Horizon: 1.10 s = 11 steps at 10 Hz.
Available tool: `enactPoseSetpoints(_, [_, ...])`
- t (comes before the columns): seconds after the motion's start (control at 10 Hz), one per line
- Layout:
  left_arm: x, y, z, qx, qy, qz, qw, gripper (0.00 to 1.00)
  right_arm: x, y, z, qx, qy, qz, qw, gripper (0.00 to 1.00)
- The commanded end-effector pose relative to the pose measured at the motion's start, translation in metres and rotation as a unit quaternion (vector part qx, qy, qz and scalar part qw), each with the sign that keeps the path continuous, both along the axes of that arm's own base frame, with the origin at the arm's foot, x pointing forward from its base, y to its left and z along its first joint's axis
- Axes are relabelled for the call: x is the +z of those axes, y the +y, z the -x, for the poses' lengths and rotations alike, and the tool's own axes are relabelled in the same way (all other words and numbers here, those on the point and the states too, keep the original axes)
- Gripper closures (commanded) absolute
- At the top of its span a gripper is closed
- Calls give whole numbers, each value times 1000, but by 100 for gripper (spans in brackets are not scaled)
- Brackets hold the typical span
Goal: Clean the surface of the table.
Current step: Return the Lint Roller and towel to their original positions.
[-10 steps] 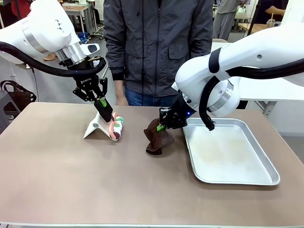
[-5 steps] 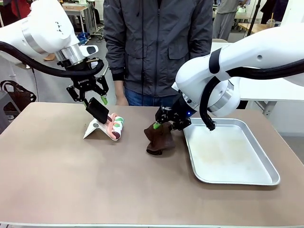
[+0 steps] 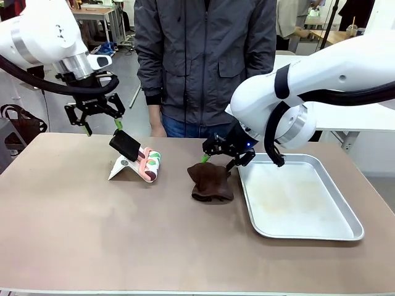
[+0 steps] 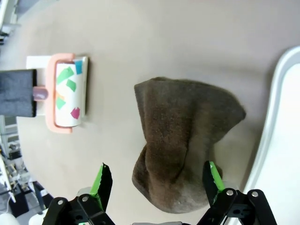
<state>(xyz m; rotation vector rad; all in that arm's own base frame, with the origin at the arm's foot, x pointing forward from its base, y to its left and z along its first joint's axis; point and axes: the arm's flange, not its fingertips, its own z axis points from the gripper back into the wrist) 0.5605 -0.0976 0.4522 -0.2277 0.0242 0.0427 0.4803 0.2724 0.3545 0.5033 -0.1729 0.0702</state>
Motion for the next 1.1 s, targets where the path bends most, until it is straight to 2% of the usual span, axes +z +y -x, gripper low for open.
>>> enactPoseSetpoints(0.0, [11,16,20,37,-12,-20,999,0,24,-16,8,-25,-14,14,999,0])
enactPoseSetpoints(0.1, [24,31,33,39,-26,6,999,0,35,-28,17,-27,-23,2,999,0])
enactPoseSetpoints(0.2, [33,44,43,40,-28,38,998,0,39,-40,25,-26,-16,-1,1000,0])
enactPoseSetpoints(0.4, [38,70,62,28,-30,125,991,0,38,-76,44,34,43,-54,997,0])
enactPoseSetpoints(0.5, [36,81,69,32,-35,162,986,0,42,-96,57,61,46,-98,992,0])
enactPoseSetpoints(0.6, [32,89,76,46,-49,186,980,0,49,-120,72,98,49,-162,981,0])
enactPoseSetpoints(0.7, [28,93,85,23,-61,242,968,0,55,-146,85,111,45,-215,969,0])
enactPoseSetpoints(0.9, [2,94,98,33,-79,324,942,0,61,-202,103,87,78,-321,940,0])
enactPoseSetpoints(1.0, [-8,101,105,33,-106,366,924,0,60,-225,107,66,104,-355,926,0])
